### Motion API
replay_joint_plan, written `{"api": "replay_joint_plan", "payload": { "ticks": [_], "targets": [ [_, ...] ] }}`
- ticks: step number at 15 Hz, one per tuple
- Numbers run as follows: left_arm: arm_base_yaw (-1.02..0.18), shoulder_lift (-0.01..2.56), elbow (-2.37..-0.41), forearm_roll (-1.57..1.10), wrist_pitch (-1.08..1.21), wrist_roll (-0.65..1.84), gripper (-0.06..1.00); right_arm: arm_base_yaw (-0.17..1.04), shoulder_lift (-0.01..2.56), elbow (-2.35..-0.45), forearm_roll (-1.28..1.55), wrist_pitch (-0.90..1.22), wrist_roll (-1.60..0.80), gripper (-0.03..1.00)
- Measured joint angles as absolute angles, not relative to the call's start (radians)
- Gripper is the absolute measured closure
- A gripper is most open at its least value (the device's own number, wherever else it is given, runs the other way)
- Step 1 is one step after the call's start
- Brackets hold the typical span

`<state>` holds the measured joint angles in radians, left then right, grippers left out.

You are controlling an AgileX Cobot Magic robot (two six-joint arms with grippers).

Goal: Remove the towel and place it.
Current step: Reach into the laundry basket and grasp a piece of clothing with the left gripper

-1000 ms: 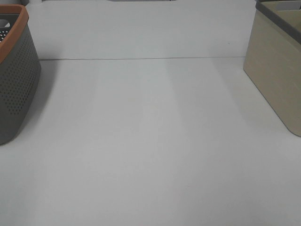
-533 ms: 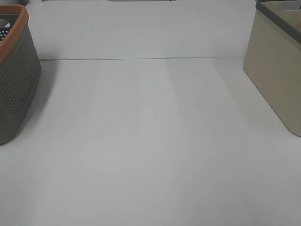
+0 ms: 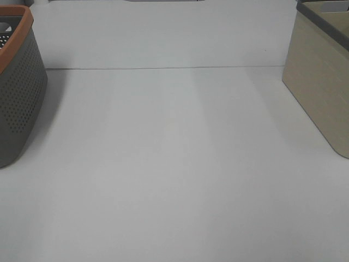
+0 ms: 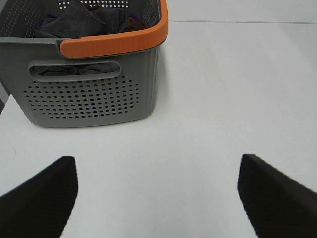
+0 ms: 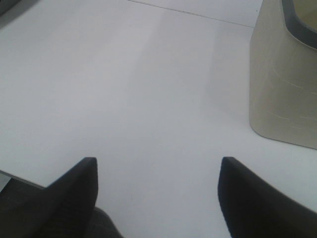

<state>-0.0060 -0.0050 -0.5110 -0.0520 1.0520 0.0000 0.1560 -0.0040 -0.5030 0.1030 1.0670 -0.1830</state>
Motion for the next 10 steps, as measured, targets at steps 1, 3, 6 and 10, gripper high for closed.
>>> {"api": "replay_joint_plan", "payload": {
  "ticks": [1, 3, 6, 10],
  "targets": [
    [-0.006, -0.005, -0.511, -0.052, 1.052, 0.0, 0.13, 0.156, -0.004, -0.503, 0.103, 1.067, -0.183, 0.28],
    [-0.006, -0.005, -0.511, -0.052, 1.052, 0.0, 0.13, 0.156, -0.004, -0.503, 0.103, 1.067, -0.183, 0.28],
    [-0.006, -0.005, -0.511, -0.052, 1.052, -0.007, 0.13, 0.156, -0.004, -0.503, 0.103, 1.067, -0.183, 0.28],
    [-0.006, -0.005, -0.511, -0.052, 1.052, -0.007, 0.15, 0.156, -0.004, -0.503, 0.103, 1.067, -0.183, 0.28]
  ]
}}
